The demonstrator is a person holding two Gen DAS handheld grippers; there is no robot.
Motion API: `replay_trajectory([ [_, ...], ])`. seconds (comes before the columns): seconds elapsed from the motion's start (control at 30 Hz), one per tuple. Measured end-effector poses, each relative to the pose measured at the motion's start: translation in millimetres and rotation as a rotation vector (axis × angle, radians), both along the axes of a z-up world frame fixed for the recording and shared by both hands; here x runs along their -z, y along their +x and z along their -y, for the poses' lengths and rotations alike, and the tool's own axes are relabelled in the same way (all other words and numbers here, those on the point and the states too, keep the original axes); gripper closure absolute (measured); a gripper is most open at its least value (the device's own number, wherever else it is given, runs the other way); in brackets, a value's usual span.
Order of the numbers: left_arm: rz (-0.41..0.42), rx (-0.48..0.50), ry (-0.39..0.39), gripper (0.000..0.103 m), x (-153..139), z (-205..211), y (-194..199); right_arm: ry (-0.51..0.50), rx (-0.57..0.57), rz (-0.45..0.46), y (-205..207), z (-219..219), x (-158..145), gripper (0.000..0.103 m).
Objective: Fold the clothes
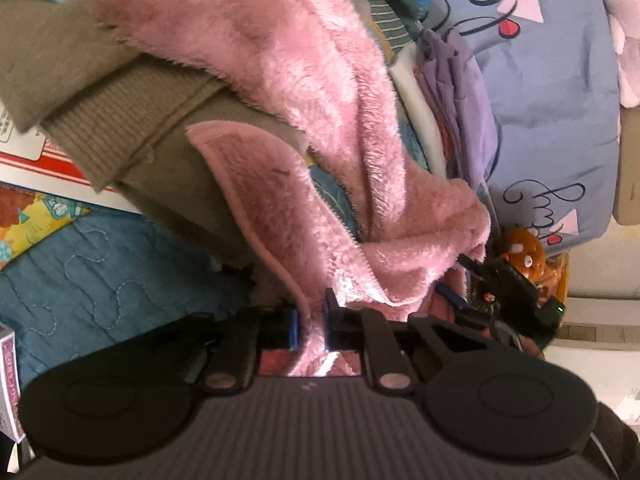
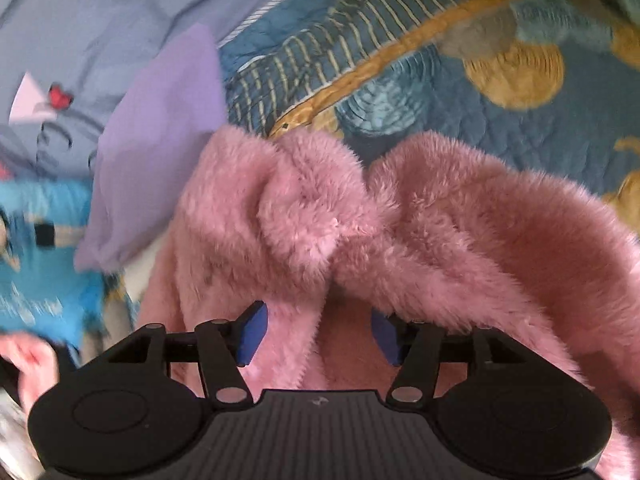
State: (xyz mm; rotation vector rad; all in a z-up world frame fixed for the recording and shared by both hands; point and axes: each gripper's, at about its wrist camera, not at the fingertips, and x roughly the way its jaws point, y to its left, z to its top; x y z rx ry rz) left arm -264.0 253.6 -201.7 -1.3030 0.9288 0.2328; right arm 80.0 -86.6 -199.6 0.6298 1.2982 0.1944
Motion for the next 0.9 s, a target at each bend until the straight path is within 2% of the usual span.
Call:
replay_trajectory([
  [0.03,0.006,-0.008,0.000,0.094,-1.4,-1.6,-1.4,0.022,0.033,-0.006,1.6,1.2,2.5,0.053],
  [0.07,0.012,-0.017,-0.001,0.096,-2.7,-3.1,-2.9,0.042,0.061,-0.011,3.2,2.1,4.4,0.074],
  [0.1,0.018,-0.026,-0.001,0.096,-4.2,-4.7,-4.4,0.053,0.085,-0.018,5.2,2.4,4.7,0.086],
  [0.17,0.045,-0.058,0.000,0.097,-14.5,-7.7,-12.1,0.078,0.110,0.013,6.7,2.2,-3.1,0.088],
  [0.3,0.080,-0.090,0.014,0.097,-29.8,-16.4,-24.8,0.127,0.054,0.133,10.0,-0.9,-43.4,0.089],
  [0.5,0.127,-0.205,0.050,0.097,-58.3,-35.9,-50.3,0.215,-0.168,0.330,38.2,-31.1,-134.2,0.091],
  [0.6,0.173,-0.262,0.062,0.097,-77.9,-40.6,-70.7,0.278,-0.247,0.368,61.7,-59.0,-169.3,0.091],
  [0.77,0.306,-0.362,0.092,0.097,-124.1,-40.2,-111.4,0.314,-0.395,0.395,90.7,-104.7,-202.0,0.092],
  [0.83,0.394,-0.379,0.111,0.097,-151.2,-39.2,-129.4,0.330,-0.438,0.405,92.4,-107.2,-206.1,0.094],
  [0.9,0.462,-0.342,0.114,0.097,-172.8,-37.3,-141.7,0.324,-0.441,0.403,91.3,-95.0,-202.1,0.094],
])
